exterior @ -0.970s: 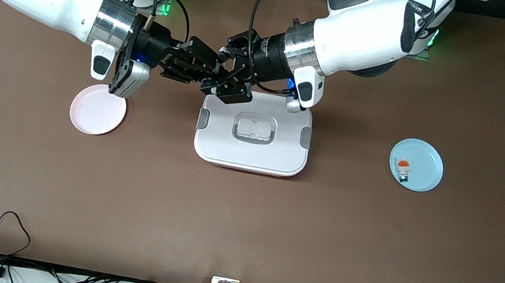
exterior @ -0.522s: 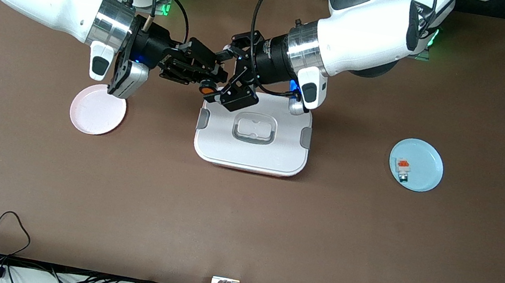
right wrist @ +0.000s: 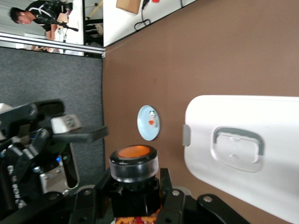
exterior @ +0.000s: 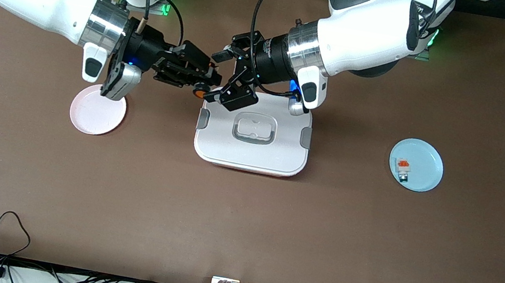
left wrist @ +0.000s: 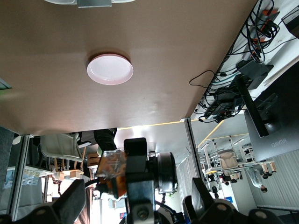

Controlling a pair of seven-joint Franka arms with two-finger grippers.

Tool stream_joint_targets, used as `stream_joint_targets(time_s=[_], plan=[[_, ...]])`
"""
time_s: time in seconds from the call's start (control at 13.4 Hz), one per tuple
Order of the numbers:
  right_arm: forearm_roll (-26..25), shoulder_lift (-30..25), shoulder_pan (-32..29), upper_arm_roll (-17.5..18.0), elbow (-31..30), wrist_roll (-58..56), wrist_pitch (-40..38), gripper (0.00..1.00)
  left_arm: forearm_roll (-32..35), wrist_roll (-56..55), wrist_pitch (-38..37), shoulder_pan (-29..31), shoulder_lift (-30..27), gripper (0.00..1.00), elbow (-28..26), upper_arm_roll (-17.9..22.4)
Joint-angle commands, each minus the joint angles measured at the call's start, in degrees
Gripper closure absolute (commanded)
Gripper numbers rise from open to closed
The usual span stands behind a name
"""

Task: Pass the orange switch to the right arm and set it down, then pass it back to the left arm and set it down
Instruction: 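Grasp the switch with the right gripper while the left gripper opens, then carry the switch toward the white plate while the left gripper withdraws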

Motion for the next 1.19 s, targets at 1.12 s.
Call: stream_joint_targets(time_s=[1.12], plan=[[-42.9,2.4,-13.5,0.4,-9.8,-36.0,-12.2,0.84,51.8,34.2,-41.7,23.8,-3.1,0.00,-6.9,0.8]])
